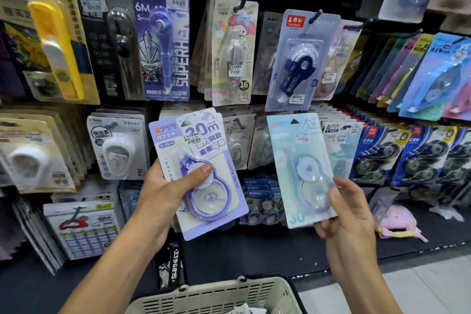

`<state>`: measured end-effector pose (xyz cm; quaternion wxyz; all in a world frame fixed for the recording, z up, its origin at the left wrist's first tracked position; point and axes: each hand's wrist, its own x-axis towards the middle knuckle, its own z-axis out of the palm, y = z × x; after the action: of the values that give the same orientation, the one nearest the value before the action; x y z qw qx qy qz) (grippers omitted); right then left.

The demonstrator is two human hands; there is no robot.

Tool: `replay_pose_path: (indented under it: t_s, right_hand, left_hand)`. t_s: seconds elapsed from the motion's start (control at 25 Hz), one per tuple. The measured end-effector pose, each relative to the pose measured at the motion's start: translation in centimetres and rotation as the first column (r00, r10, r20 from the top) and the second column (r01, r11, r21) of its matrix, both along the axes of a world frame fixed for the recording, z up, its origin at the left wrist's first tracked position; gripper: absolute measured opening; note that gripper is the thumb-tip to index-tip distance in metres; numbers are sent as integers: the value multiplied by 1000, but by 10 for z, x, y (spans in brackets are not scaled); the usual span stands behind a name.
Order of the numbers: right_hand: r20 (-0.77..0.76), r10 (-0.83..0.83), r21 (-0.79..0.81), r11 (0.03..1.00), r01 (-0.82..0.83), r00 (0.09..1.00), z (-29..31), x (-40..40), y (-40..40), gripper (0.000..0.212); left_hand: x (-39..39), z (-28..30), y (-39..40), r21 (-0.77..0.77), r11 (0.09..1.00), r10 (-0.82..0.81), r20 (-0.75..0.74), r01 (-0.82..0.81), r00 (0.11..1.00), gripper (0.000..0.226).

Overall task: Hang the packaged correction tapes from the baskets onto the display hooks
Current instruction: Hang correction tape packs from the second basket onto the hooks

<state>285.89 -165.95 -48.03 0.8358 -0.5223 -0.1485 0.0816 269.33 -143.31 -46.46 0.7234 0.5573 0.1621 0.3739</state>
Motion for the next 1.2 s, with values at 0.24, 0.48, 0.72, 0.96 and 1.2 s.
replay_pose_path:
  t_s: [0.24, 0.48, 0.72, 0.96, 1.2]
  right_hand:
    - [78, -215, -155, 962, 225, 974, -2, 7, 25, 23]
    - [-151, -88, -312, 949, 37, 985, 18, 18, 69, 51]
    - [261, 490, -435, 829, -352, 832, 0, -56, 83, 56]
    - [162, 188, -136, 977, -167, 969, 12, -24, 71, 61]
    - [124, -132, -261, 952, 161, 983, 9, 16, 39, 19]
  left_hand:
    - [0, -1, 3, -5, 1000, 21, 33, -21, 999, 64]
    - [-2, -1, -6, 47, 996, 77, 20, -78, 997, 68]
    - [3, 1, -17, 49, 998, 35, -1, -35, 999, 63]
    - [-11, 10, -5, -21, 1000, -23, 36, 24, 999, 52]
    - [-16, 13, 5, -9, 990, 139, 10, -138, 990, 37]
